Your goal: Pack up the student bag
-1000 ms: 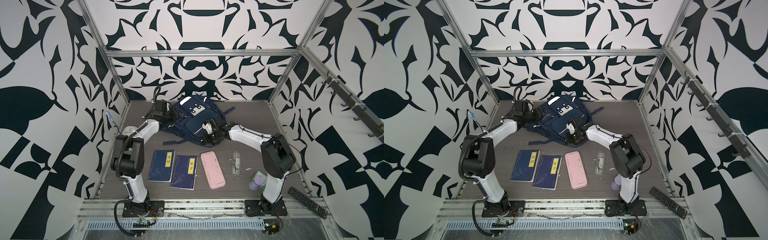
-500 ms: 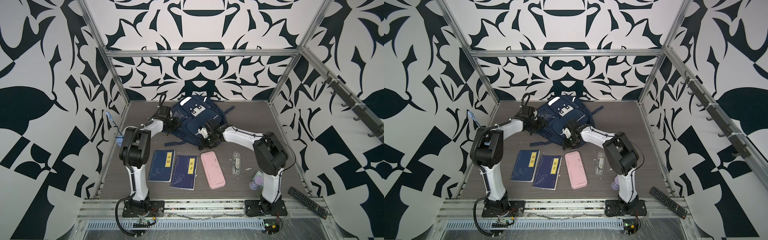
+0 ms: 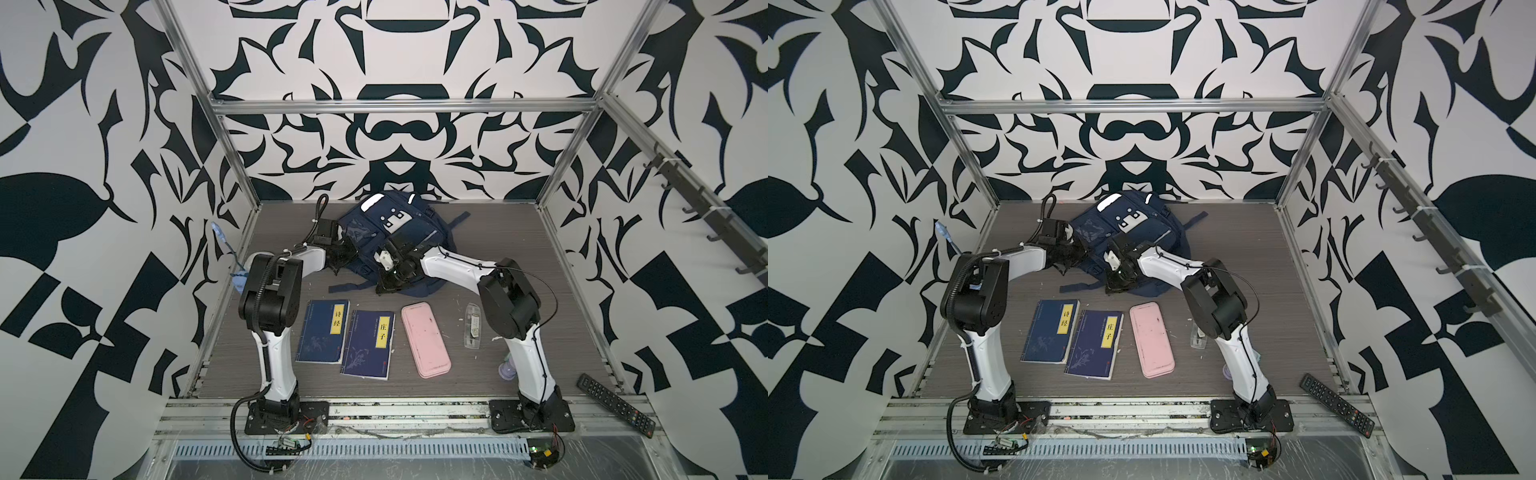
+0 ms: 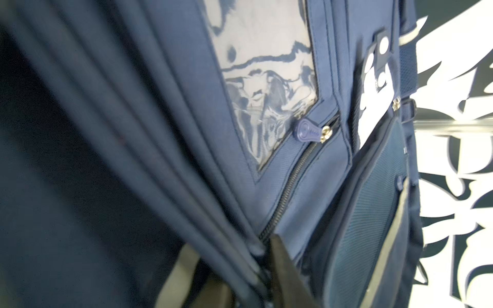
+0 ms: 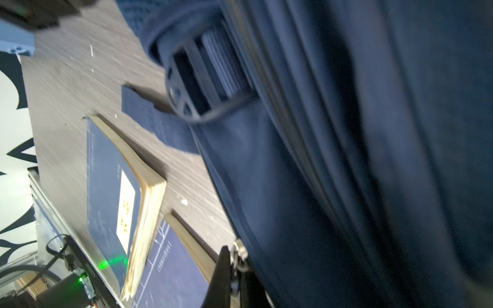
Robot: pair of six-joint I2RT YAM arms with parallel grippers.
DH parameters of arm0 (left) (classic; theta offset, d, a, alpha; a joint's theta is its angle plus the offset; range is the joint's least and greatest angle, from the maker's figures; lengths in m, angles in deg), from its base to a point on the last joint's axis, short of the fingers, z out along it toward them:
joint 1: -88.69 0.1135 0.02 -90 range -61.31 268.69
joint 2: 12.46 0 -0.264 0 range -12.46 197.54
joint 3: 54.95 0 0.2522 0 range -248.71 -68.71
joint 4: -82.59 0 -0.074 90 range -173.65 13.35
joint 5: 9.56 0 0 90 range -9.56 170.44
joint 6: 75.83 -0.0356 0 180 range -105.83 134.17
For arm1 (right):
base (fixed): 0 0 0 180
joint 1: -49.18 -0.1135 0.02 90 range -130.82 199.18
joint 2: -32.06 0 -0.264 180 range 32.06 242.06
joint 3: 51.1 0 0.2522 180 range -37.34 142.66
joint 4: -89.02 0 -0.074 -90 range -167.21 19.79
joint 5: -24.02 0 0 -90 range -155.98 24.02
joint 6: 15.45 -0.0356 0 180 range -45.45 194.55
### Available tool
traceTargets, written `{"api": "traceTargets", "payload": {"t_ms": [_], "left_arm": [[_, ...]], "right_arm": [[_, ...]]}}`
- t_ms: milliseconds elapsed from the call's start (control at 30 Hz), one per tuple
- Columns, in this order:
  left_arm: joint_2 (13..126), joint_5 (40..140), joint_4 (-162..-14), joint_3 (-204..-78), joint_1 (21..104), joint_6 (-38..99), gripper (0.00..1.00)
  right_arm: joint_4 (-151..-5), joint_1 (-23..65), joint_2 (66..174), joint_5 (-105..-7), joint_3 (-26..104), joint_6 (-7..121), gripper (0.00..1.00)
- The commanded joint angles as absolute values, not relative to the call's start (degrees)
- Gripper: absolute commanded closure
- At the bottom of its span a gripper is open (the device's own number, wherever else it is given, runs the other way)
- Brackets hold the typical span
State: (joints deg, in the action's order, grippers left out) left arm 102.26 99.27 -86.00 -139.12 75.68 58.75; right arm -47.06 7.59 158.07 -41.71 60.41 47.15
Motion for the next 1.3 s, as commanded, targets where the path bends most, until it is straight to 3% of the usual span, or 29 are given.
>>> {"api": "traceTargets", "payload": {"t_ms": [0, 333, 600, 967, 1100, 1267], "left_arm": [[101.1, 102.62, -85.35, -137.03, 75.07, 61.13, 0.86], [98.22, 101.62, -86.58, -135.56, 76.02, 62.87, 0.98], [97.54, 101.26, -86.73, -134.67, 77.0, 62.89, 0.97], [99.33, 102.41, -85.0, -138.29, 77.18, 62.17, 0.91], [98.82, 101.81, -83.35, -139.69, 77.18, 60.89, 0.84], [96.1, 100.02, -81.08, -139.79, 76.84, 58.65, 0.73]], "right_arm": [[-46.98, 6.9, 159.79, -40.06, 67.21, 45.86, 1.0], [-47.29, 6.9, 167.81, -38.97, 80.03, 42.36, 1.0], [-44.5, 6.9, 171.48, -38.71, 86.79, 42.71, 0.99], [-45.9, 7.42, 160.81, -41.03, 74.12, 45.47, 0.59], [-46.1, 7.37, 153.4, -42.49, 66.29, 46.77, 0.52], [-47.21, 7.85, 142.73, -46.2, 54.51, 47.57, 0.51]]}}
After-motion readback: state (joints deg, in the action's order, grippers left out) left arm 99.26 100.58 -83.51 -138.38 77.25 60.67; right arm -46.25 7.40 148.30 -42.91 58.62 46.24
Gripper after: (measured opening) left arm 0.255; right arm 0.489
